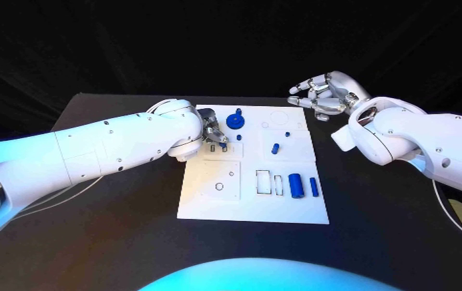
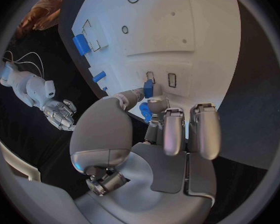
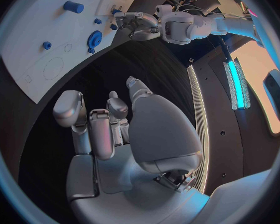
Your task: Assemble the parts on the task board
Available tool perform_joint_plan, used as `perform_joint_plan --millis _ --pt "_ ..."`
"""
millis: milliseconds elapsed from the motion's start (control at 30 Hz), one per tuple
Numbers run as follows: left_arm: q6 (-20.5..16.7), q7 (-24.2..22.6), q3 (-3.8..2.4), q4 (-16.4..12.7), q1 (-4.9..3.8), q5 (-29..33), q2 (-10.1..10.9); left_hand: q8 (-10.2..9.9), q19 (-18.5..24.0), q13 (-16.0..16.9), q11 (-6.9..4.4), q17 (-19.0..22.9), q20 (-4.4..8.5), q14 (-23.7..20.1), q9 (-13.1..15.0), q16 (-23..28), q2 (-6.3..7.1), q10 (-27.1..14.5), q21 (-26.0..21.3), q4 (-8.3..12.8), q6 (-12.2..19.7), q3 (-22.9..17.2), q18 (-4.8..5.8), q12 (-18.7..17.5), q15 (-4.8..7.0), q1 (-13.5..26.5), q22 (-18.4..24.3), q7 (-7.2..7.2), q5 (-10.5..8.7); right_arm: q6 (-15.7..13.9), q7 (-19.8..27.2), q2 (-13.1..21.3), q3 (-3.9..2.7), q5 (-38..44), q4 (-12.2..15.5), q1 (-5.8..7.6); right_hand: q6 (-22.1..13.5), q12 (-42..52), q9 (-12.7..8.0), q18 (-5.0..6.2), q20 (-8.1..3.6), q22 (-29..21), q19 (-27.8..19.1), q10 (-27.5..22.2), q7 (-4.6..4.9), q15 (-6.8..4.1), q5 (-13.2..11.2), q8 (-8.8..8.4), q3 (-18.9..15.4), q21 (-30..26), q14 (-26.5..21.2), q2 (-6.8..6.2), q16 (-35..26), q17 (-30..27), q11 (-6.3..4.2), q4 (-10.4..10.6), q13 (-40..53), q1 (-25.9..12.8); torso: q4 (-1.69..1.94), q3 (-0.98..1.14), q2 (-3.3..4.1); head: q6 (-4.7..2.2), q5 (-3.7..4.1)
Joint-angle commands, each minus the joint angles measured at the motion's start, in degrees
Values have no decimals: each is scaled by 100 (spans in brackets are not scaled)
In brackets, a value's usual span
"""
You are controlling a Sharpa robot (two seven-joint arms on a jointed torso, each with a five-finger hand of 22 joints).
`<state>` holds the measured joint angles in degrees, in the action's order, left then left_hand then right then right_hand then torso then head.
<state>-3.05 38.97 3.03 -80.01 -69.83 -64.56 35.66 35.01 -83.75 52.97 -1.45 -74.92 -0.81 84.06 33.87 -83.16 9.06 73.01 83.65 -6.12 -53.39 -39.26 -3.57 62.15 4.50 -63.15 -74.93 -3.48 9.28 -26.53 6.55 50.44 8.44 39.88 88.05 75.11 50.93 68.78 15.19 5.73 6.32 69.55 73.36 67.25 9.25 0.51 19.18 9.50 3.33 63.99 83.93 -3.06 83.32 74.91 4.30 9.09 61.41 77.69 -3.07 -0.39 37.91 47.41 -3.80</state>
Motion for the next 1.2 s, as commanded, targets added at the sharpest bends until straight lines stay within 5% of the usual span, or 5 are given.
perform_joint_plan --millis 33,1200 --pt "94 3 1 -1 18 -69 -20 49 -130 29 -9 -1018 1 404 22 4 -30 72 37 906 -38 -890 109 48 33 13 -331 79 -17 37 30 -3 -2 51 10 -4 -15 -24 -6 52 9 -5 -32 -27 6 -28 34 26 -32 -30 289 26 -23 350 16 -7 -5 -38 -2 -2 1 8 6" --pt "401 92 3 13 50 -55 -43 189 -161 52 -79 -1026 43 408 80 9 125 142 70 806 -27 -643 121 114 85 225 -396 179 -48 49 36 -7 -2 51 -1 -9 -13 -23 -10 52 9 -4 -31 -27 5 -28 36 29 -35 -33 289 26 -24 349 15 -7 -6 -40 1 -1 -3 68 15"
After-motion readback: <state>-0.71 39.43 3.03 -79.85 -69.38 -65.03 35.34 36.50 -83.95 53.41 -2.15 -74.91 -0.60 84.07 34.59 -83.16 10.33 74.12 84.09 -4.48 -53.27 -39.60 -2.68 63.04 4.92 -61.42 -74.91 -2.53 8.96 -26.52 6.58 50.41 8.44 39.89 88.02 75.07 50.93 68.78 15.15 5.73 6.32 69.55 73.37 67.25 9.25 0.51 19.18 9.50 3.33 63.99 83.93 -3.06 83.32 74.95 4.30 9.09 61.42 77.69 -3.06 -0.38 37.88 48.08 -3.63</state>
